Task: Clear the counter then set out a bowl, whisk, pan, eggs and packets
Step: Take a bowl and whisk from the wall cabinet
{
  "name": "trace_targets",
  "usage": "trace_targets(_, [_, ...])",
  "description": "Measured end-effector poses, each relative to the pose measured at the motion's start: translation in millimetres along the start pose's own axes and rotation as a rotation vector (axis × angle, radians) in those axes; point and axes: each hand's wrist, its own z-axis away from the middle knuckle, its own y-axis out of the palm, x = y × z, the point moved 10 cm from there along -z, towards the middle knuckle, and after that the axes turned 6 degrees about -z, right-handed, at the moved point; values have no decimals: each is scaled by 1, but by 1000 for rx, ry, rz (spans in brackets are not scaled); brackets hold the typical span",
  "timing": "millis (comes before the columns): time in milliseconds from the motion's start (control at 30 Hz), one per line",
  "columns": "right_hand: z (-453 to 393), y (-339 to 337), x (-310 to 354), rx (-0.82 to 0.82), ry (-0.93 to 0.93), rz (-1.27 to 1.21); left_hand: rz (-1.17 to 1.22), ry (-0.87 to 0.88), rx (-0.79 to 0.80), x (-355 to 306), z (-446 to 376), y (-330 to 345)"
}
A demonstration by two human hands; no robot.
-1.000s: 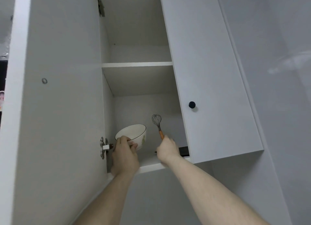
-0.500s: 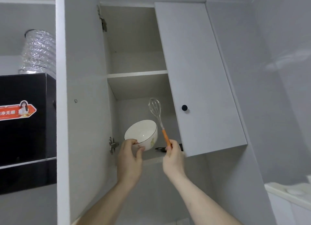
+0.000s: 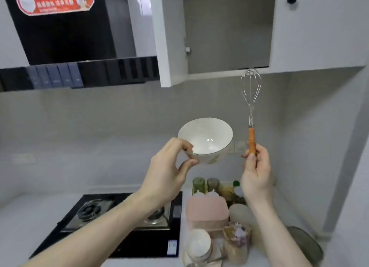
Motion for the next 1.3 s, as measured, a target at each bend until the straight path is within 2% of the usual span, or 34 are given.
trace_targets(200, [157,28,-51,171,380,94,-62,-222,142,69,166,-30])
trace_targets(367, [260,73,-62,436,566,192,-137,-391,191,115,283,-84])
trace_targets(533, [348,151,-39,698,645,128,-248,-558,144,141,372,-172])
trace_targets(700, [402,229,11,905,647,41,-319,-688,28,155,421,-250])
trace_targets(867, [434,299,44,1029,651,-40,-381,-808,-96,179,454,-311])
trace_targets(1067, [469,387,47,1146,706,-113,-459,-910,-187,222,477,-363])
trace_targets(1300, [479,485,28,1258,737,-164,-546,-981,-212,314,469,-397])
